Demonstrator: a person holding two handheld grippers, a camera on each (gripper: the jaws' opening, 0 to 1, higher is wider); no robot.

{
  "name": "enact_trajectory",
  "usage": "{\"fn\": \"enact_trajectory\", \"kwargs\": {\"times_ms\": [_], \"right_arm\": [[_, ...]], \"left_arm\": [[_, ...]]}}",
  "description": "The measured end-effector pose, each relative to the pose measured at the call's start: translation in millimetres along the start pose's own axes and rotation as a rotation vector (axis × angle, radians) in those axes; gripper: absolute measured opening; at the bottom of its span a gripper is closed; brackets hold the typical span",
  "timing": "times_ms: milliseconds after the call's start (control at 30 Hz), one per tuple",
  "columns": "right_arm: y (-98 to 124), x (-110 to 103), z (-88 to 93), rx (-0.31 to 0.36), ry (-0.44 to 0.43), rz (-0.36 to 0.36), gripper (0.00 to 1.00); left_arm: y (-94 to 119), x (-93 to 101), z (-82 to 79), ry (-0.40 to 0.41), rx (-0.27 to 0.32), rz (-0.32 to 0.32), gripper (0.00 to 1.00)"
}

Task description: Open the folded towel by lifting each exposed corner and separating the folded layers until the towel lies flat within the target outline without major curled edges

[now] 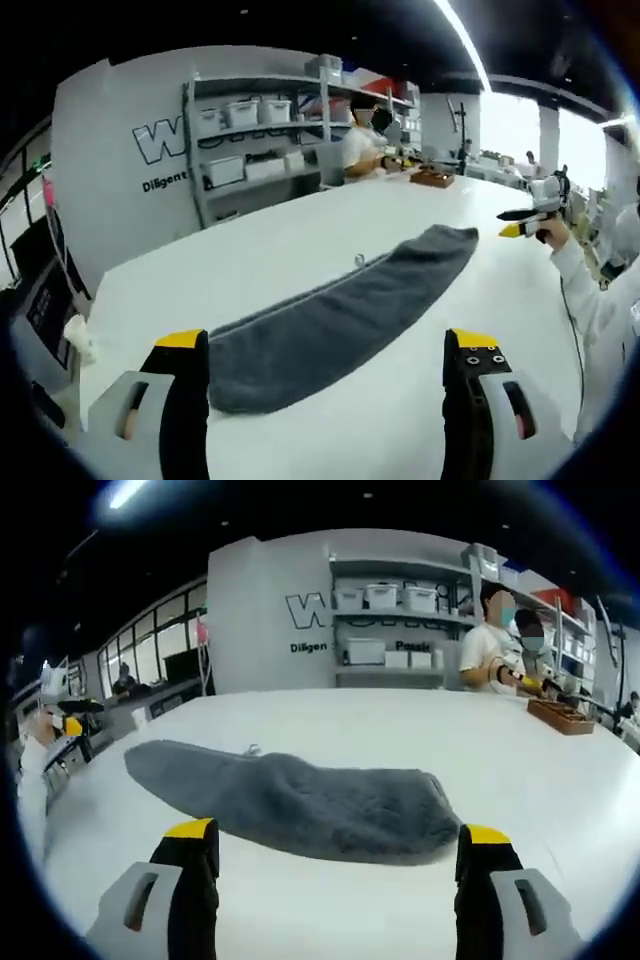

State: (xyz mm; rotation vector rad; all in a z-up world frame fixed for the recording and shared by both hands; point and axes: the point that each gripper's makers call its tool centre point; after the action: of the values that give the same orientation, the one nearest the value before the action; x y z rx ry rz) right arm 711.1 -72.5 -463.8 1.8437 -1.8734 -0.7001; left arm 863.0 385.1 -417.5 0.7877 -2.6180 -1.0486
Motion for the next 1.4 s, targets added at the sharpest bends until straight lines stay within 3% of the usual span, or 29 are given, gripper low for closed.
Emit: {"fn": "enact_trajectory", "kwargs": {"times_ms": [67, 167, 333, 433, 533, 633, 733, 867, 967, 1200, 1300, 1400], "right_arm": [[0.0, -0.1, 1.0, 0.004, -0.001, -0.006, 1.00], [-1.1, 1.9, 5.4, 0.003, -0.007, -0.002, 1.00], [-2.4, 4.1, 3.9, 0.009, -0.003, 0.000, 1.00], [-4.7, 3.6, 2.8, 0.008, 0.003, -0.004, 1.00], [-7.6, 1.9, 4.7, 0.000, 0.008, -0.003, 1.00], [-12.6, -1.9, 7.4, -0.015, 0.017, -0.009, 1.00], [-15.2, -2.7, 9.1, -0.022, 0.018, -0.014, 1.00], [-17.8, 1.6, 9.5, -0.028, 0.011, -0.013, 0.99], [-19.4, 2.9, 9.8, -0.031, 0.009, -0.010, 0.99], [-21.7, 1.2, 10.2, -0.035, 0.019, -0.006, 0.99], [-21.9, 1.8, 10.5, -0.036, 0.020, -0.002, 0.99], [-23.5, -4.5, 10.6, -0.040, 0.023, -0.024, 0.99]], "left_arm": [[-20.4, -14.3, 0.8, -0.030, 0.008, 0.037, 0.93], [-46.5, -35.3, 2.6, -0.009, 0.024, 0.099, 0.92], [-79.4, -76.2, 18.1, -0.004, -0.039, 0.090, 0.88], [-91.3, -102.5, 24.9, 0.003, -0.054, 0.080, 0.81], [-96.6, -116.2, 27.8, 0.024, -0.061, 0.091, 0.76], [-105.1, -135.1, 32.3, 0.086, -0.089, 0.124, 0.74], [-112.4, -155.7, 42.8, 0.103, -0.139, 0.085, 0.74], [-119.3, -165.0, 53.1, 0.135, -0.182, 0.093, 0.69], [-122.6, -165.9, 58.7, 0.120, -0.216, 0.118, 0.56], [-130.0, -175.4, 61.6, 0.125, -0.232, 0.147, 0.38], [-129.9, -176.8, 57.2, 0.120, -0.211, 0.147, 0.30], [-128.8, -175.9, 49.2, 0.134, -0.174, 0.197, 0.26]]}}
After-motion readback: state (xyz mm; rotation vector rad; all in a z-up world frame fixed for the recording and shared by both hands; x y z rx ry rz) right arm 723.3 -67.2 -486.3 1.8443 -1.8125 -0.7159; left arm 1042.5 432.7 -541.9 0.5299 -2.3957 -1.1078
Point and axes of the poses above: the point that each gripper's makers call its tool centre point, and the gripper's own axes: y roughly backward along the fingers, x roughly to its right, z roughly out of its underside, and after that the axes turned 15 degrees about -x, right-handed
